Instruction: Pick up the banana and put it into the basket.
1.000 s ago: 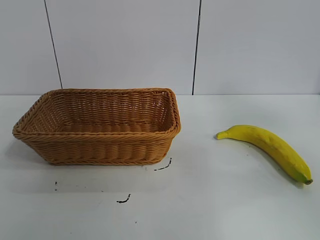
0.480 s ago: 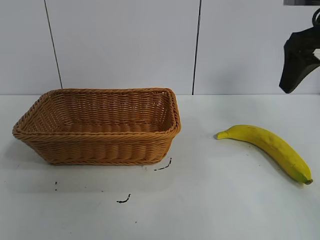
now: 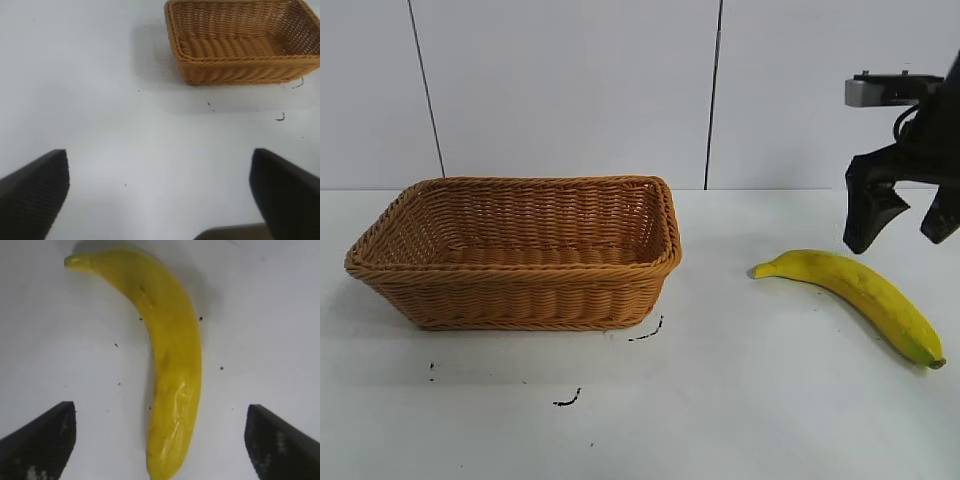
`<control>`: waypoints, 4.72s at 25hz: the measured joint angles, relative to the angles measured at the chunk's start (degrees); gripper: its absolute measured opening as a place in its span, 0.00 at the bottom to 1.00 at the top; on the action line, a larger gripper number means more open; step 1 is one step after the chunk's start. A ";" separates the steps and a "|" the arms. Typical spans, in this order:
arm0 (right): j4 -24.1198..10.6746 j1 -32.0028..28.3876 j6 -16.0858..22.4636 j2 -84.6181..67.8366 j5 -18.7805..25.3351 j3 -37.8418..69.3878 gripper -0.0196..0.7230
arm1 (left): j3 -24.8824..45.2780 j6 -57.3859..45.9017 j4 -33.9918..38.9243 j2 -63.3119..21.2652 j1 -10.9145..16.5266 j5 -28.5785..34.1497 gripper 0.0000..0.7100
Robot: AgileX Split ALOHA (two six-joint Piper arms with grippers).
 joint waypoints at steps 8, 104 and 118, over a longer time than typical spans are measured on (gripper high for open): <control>0.00 0.00 -0.53 3.28 -3.53 -0.11 0.88 | 0.00 0.00 0.00 0.00 0.00 0.00 0.98; -12.03 35.39 8.23 17.75 12.58 -49.92 0.95 | 0.00 0.00 0.00 0.00 0.00 0.00 0.98; -12.87 10.08 20.20 14.46 26.21 -50.21 0.95 | 0.00 0.00 0.00 0.00 0.00 0.00 0.98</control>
